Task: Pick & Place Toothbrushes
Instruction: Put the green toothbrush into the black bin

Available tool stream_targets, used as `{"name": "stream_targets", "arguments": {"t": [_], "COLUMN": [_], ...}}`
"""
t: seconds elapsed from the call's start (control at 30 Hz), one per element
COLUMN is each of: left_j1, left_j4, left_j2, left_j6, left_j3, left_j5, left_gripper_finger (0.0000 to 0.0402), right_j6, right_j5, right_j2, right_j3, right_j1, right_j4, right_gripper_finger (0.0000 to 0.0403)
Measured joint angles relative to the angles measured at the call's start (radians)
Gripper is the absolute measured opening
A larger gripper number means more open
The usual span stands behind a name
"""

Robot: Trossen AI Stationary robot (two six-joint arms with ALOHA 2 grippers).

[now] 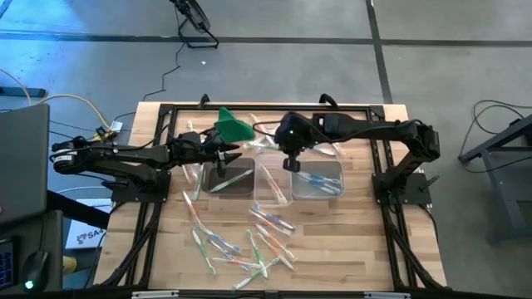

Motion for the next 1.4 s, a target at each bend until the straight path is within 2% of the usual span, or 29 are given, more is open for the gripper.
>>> {"name": "stream_targets", "arguments": {"t": [0.17,0.3,0.57,0.67,0.87,1.0,1.23,1.4], "left_j1": [0.0,0.0,0.0,0.0,0.0,0.0,0.0,0.0], "left_j4": [0.0,0.012,0.179,0.23,0.296,0.366,0.545,0.549], "left_j2": [0.0,0.0,0.0,0.0,0.002,0.031,0.136,0.191], "left_j6": [0.0,0.0,0.04,0.09,0.129,0.127,0.124,0.123], "left_j3": [0.0,0.0,0.0,0.0,0.0,0.0,0.002,0.054], "left_j5": [0.0,0.001,0.005,0.026,0.079,0.078,0.085,0.123], "left_gripper_finger": [0.0152,0.0152,0.0155,0.017,0.0225,0.0241,0.0243,0.0243], "right_j6": [-0.045,-0.074,-0.095,-0.108,-0.128,-0.129,-0.128,-0.128], "right_j5": [-0.019,-0.031,-0.071,-0.075,-0.092,-0.124,-0.12,-0.12], "right_j2": [0.0,0.0,0.001,0.001,0.001,0.001,0.001,0.001], "right_j3": [0.0,0.0,0.0,0.0,0.0,0.0,0.0,0.0], "right_j1": [-0.013,-0.025,-0.045,-0.049,-0.05,-0.05,-0.05,-0.05], "right_j4": [0.086,0.088,0.088,0.088,0.094,0.117,0.122,0.122], "right_gripper_finger": [0.0003,0.0003,0.0003,0.0003,0.0003,0.0003,0.0003,0.0003]}}
